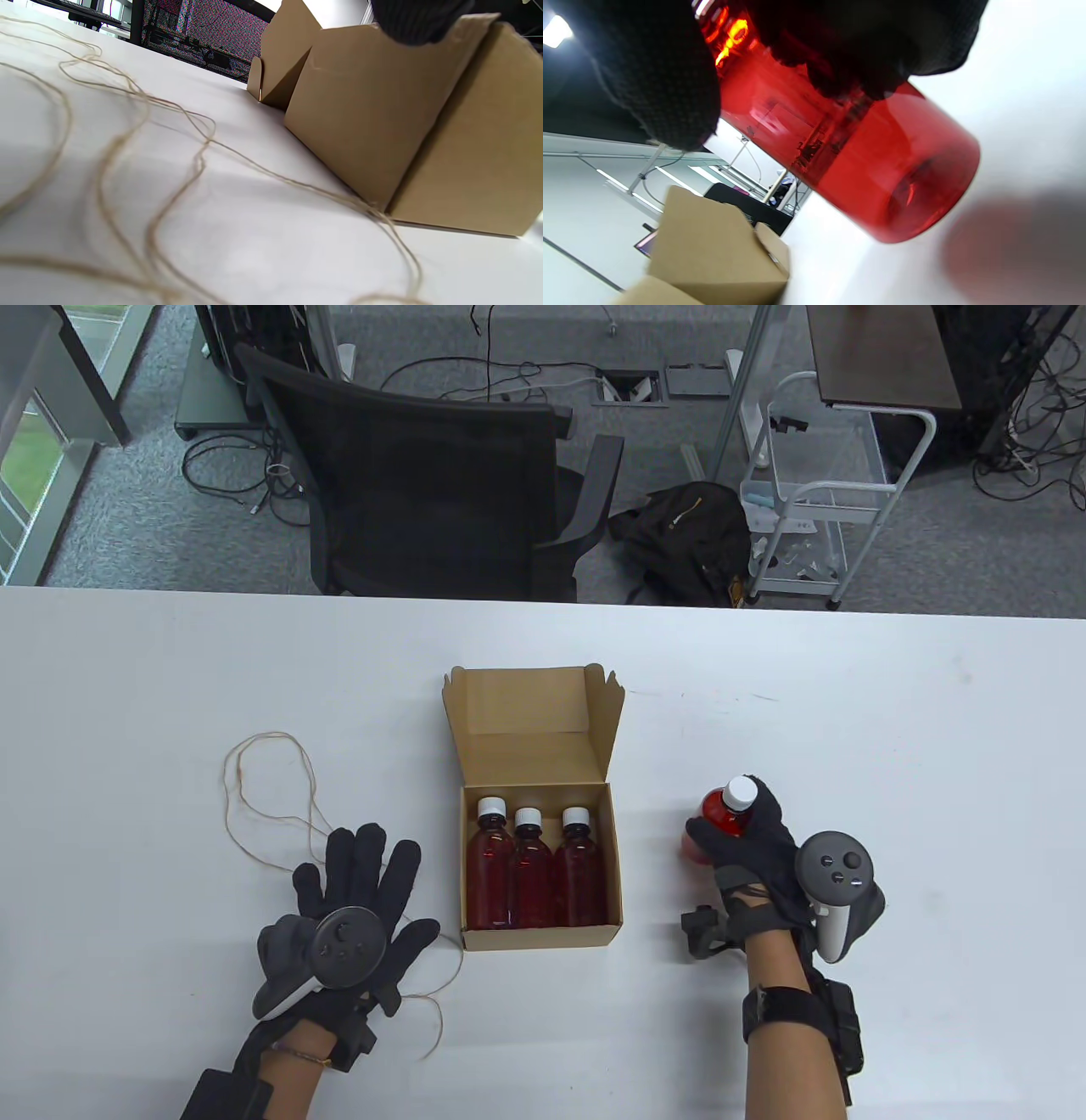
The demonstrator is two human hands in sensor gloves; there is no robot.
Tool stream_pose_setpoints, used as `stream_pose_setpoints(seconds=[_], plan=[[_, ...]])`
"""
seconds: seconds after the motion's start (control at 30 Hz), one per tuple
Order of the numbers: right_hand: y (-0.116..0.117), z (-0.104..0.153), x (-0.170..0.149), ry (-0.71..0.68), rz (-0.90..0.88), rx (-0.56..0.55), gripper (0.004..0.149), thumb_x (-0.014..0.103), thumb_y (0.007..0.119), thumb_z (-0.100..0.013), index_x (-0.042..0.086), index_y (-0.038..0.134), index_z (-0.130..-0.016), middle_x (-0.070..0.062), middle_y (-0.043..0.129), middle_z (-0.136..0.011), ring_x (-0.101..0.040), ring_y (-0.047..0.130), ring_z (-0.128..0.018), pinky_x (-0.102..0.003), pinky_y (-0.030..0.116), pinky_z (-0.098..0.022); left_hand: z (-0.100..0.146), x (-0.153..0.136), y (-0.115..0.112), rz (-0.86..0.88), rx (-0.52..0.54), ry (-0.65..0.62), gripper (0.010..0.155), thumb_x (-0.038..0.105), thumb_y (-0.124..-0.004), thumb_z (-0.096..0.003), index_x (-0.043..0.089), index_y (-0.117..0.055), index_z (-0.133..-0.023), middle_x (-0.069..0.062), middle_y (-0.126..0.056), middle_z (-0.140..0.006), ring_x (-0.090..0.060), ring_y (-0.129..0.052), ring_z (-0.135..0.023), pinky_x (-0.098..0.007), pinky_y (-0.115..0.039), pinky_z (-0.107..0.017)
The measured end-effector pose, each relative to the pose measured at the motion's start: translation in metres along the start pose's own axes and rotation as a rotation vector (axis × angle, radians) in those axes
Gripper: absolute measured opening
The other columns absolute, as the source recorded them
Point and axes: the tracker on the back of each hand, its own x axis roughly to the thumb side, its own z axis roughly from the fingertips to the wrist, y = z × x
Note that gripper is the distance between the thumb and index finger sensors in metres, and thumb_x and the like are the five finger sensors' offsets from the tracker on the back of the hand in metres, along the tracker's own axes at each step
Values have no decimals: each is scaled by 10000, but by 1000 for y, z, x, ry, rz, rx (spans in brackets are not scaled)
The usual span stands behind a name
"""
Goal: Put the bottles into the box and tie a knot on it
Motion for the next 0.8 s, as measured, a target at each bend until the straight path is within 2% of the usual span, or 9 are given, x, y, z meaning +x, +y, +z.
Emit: stream_pose_setpoints(seconds=[0.2,0.27,0.4,0.67,0.8], plan=[[0,6,66,-146,22,38,851,545,906,-443,44,578,-1049,-250,817,-895,-454,883,-675,-559,797,-481,2,4,0,-12,2,-16,917,622,-703,-506,269,-233,-1209,-239,-90,-1264,-585,-94,-1100,-811,-201,-651],[7,10,93,-202,82,97,857,558,892,-451,29,576,-1047,-257,830,-874,-450,901,-642,-552,815,-458,3,5,0,-10,7,-20,918,623,-703,-506,269,-232,-1209,-238,-92,-1265,-585,-96,-1100,-812,-201,-650],[30,19,124,-238,204,204,876,586,882,-449,-20,611,-1020,-269,887,-802,-430,962,-543,-520,876,-368,3,5,0,-14,8,-21,917,622,-703,-506,266,-235,-1209,-240,-93,-1264,-587,-99,-1099,-812,-204,-649],[93,32,146,-127,468,448,894,618,875,-441,-77,676,-966,-270,949,-713,-393,1022,-410,-454,939,-235,3,3,1,-5,12,-17,917,622,-703,-507,266,-233,-1210,-238,-90,-1265,-584,-96,-1100,-811,-200,-651],[115,35,146,-92,637,492,888,621,852,-455,-84,675,-963,-273,949,-707,-383,1029,-392,-437,945,-215,3,3,0,-5,7,-15,918,623,-703,-506,268,-234,-1211,-236,-87,-1266,-586,-93,-1100,-812,-198,-651]])
